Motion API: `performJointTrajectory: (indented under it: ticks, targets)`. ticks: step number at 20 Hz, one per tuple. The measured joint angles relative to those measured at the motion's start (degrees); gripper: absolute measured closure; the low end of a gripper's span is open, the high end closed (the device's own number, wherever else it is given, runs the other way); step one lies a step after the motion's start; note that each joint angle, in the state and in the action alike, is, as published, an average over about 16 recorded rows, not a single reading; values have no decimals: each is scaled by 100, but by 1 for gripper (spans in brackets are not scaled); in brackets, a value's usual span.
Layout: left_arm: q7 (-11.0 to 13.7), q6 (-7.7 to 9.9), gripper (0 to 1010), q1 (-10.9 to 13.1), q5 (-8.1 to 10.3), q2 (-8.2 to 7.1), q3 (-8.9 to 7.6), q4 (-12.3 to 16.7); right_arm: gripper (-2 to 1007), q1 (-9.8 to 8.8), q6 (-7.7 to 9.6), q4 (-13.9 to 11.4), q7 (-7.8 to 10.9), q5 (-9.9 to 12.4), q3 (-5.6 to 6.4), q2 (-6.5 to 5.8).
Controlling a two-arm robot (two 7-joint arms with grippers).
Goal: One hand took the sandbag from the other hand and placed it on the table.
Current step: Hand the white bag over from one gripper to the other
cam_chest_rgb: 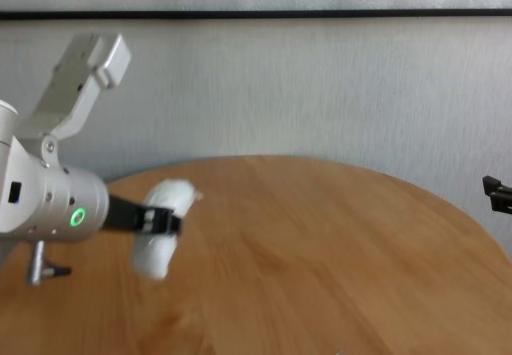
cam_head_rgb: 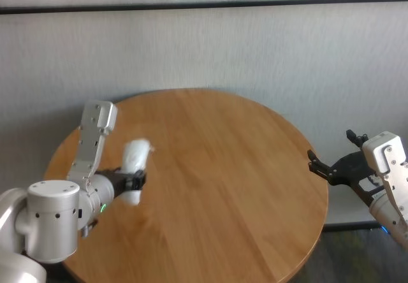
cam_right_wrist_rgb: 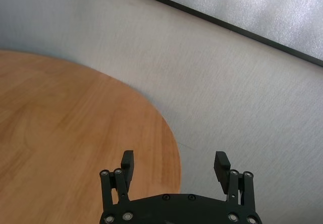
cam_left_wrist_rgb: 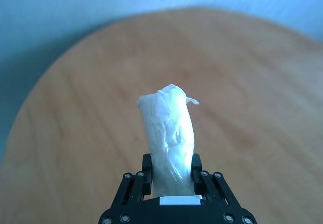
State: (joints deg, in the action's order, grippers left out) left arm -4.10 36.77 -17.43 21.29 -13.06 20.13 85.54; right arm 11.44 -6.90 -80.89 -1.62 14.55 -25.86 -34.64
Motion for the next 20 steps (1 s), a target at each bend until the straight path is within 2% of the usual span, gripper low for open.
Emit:
performJointTrajectory:
  ticks: [8, 14, 20]
  targets:
    - [1171, -900, 540, -46, 15, -235, 313, 422, 5, 0, 0, 0, 0, 0, 0, 0]
    - [1949, -1346, 540, -182, 69, -329, 558, 582, 5, 0, 0, 0, 0, 0, 0, 0]
    - [2615, -1730, 540, -354, 147, -472, 756, 476, 5, 0, 0, 0, 0, 0, 0, 0]
